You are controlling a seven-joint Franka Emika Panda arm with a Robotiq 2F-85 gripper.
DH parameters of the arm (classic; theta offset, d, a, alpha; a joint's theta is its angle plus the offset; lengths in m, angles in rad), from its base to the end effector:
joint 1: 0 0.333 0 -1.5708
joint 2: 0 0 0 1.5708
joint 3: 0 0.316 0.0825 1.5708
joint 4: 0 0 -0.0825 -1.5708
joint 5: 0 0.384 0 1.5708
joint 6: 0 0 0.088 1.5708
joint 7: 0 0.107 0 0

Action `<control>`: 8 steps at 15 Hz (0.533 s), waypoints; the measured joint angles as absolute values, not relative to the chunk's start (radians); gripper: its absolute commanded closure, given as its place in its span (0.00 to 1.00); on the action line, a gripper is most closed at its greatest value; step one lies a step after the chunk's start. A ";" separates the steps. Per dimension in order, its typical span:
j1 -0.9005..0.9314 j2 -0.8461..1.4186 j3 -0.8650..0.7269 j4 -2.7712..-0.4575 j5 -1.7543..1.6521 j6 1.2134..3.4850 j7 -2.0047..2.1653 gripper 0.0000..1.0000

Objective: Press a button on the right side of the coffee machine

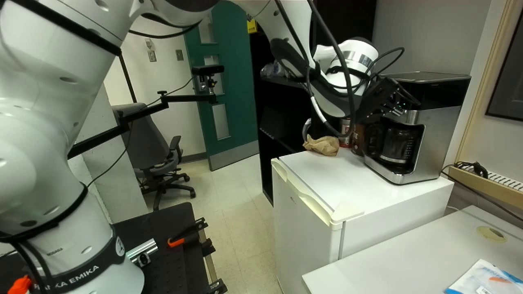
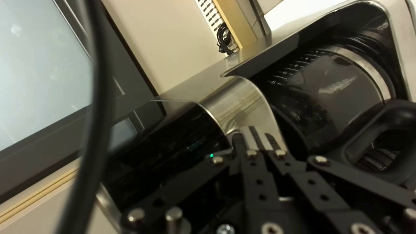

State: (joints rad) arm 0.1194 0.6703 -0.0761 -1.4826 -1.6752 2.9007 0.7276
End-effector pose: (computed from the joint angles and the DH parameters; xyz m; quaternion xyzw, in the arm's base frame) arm 0.7232 0.1020 0.3115 0.7794 0.3777 0.3830 0.3213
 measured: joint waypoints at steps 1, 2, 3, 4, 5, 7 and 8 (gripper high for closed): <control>0.119 0.669 -0.076 -1.486 -1.675 2.903 0.728 1.00; 0.119 0.664 -0.076 -1.497 -1.676 2.908 0.728 1.00; 0.119 0.655 -0.077 -1.517 -1.681 2.918 0.728 1.00; 0.118 0.641 -0.079 -1.543 -1.691 2.926 0.728 1.00; 0.117 0.621 -0.081 -1.577 -1.703 2.934 0.729 1.00; 0.115 0.572 -0.086 -1.647 -1.743 2.945 0.752 1.00; 0.114 0.546 -0.088 -1.681 -1.763 2.946 0.770 1.00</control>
